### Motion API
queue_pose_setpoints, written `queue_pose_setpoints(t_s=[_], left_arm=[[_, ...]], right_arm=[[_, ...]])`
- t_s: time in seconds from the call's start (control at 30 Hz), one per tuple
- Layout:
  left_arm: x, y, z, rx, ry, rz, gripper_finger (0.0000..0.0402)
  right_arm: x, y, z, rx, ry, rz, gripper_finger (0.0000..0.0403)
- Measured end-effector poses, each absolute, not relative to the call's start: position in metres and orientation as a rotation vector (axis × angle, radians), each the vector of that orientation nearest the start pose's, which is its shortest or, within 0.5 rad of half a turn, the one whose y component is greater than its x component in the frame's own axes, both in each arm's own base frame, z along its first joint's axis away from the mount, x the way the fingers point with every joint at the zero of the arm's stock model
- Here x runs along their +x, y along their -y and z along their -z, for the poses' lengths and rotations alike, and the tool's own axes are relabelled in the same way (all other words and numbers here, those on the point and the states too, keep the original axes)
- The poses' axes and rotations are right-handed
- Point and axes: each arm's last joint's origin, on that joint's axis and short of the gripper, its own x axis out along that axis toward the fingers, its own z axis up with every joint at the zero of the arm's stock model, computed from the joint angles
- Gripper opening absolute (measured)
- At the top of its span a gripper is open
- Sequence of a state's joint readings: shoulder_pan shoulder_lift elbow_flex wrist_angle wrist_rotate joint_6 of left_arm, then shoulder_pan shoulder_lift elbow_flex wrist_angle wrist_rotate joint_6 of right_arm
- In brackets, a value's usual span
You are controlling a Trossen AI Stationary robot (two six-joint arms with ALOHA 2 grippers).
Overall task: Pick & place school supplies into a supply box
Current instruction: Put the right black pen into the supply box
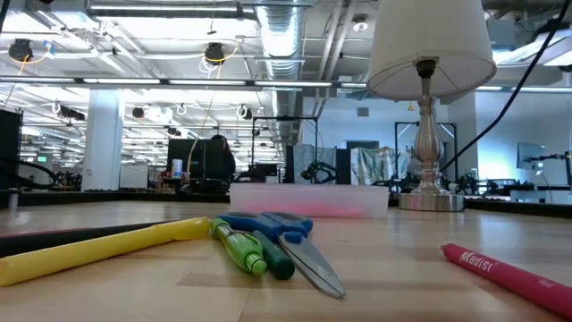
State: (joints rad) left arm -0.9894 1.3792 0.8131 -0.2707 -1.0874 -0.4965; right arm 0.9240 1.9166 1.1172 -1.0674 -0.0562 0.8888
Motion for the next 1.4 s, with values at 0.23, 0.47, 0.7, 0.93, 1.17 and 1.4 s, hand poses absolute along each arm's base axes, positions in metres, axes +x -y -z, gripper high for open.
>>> queue_pose_setpoints(t_s=[0.23, 0.47, 0.7, 0.93, 1.17, 1.4], left_arm=[[0.166, 0.206, -0.222, 0.227, -0.382, -0.19, 0.0109], [0.166, 0.206, -0.222, 0.227, -0.382, -0.19, 0.0109], [0.166, 0.206, -0.222, 0.227, -0.383, -0.19, 0.0109], [0.166, 0.206, -0.221, 0.231, -0.385, -0.19, 0.0109], [0.166, 0.205, -0.221, 0.232, -0.388, -0.188, 0.0109], [0.166, 0.206, -0.22, 0.236, -0.39, -0.189, 0.0109]], right_arm=[[0.191, -0.234, -0.127, -0.115, -1.773, 0.13, 0.0063], [0.213, -0.241, -0.137, -0.041, -1.673, 0.081, 0.0063], [0.237, -0.238, -0.14, 0.03, -1.592, 0.001, 0.0063], [0.26, -0.224, -0.144, 0.063, -1.544, -0.009, 0.0063], [0.277, -0.207, -0.145, 0.105, -1.524, -0.015, 0.0063], [0.282, -0.211, -0.155, 0.064, -1.481, -0.072, 0.0063]])
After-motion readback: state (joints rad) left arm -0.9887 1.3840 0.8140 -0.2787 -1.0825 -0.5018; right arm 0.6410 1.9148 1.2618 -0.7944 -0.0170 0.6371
